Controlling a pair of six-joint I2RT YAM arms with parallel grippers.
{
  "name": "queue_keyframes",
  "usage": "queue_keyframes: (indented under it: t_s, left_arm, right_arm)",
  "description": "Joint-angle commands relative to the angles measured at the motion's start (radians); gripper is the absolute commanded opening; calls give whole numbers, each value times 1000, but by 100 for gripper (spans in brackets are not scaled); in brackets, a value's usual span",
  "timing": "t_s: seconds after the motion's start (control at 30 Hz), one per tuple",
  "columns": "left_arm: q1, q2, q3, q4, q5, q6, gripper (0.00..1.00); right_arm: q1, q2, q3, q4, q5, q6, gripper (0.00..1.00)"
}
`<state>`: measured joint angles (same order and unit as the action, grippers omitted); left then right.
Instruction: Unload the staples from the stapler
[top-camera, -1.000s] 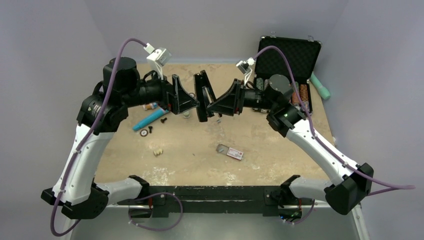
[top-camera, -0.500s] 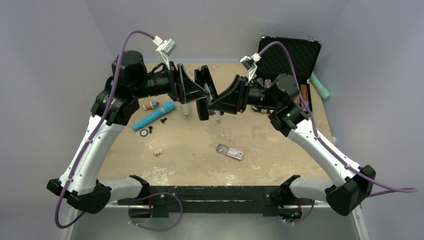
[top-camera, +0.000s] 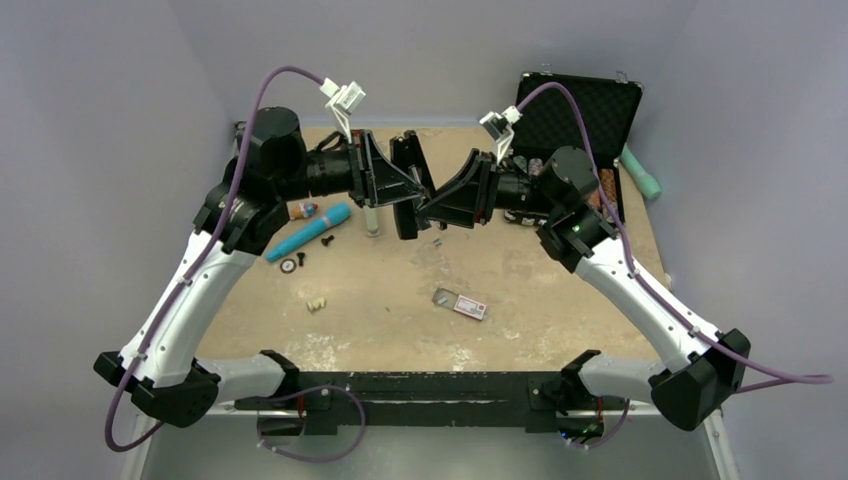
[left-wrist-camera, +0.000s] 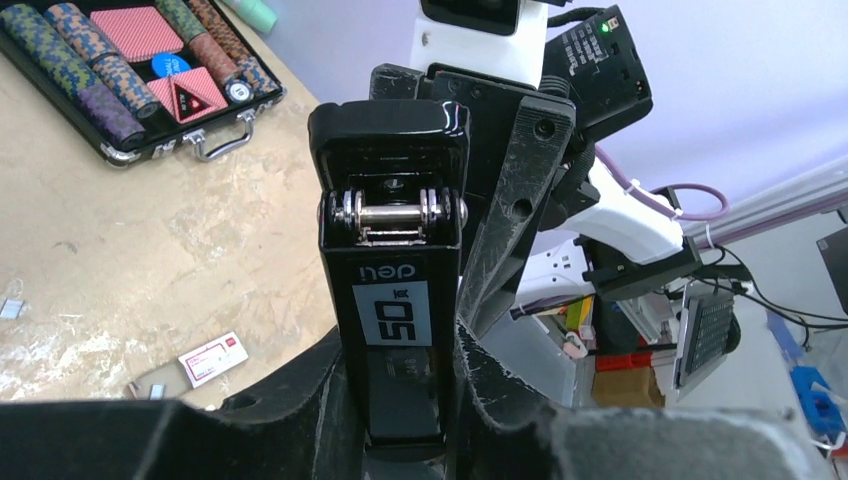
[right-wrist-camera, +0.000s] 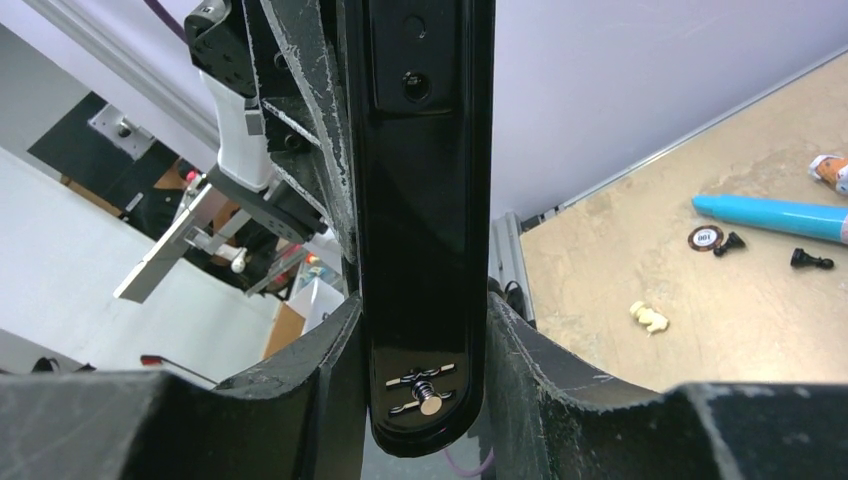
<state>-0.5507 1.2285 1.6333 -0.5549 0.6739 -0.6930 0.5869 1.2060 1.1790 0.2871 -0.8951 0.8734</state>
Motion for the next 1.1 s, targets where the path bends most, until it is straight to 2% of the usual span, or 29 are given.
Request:
queue_keyframes:
  t_s: [0.0,0.03,0.07,0.17,0.2,0.3,0.6,0.73,1.07]
  left_arm:
    - [0,-6,2,27,-64,14,0]
    - [0,-5,4,25,-73,10,0]
    - [0,-2,10,14,-81,9,0]
    - [1,5,42,-49,-123,26,0]
    - [1,8,58,-78,-139,41,0]
    - [6,24,109,-178,-186,91,0]
    - [39,51,169,-413,-295,177,0]
    - [47,50,167,-476,-338,197,0]
    - [49,196,130,-758,-556,241,0]
  right_arm:
    - [2,-21,68,100,-33,36,0]
    - [2,-17,75,92,-35,33,0]
    - [3,-13,82,80,-40,28,5]
    - [3,-10,97,45,-42,12,38]
    - [2,-11,107,29,-34,-3,47]
    - [1,-10,154,-117,12,-101,59]
    - [-17,-48,166,-390,173,-257,62]
    - [-24,-87,139,-442,268,-278,62]
    - [-27,-117,120,-622,463,-319,60]
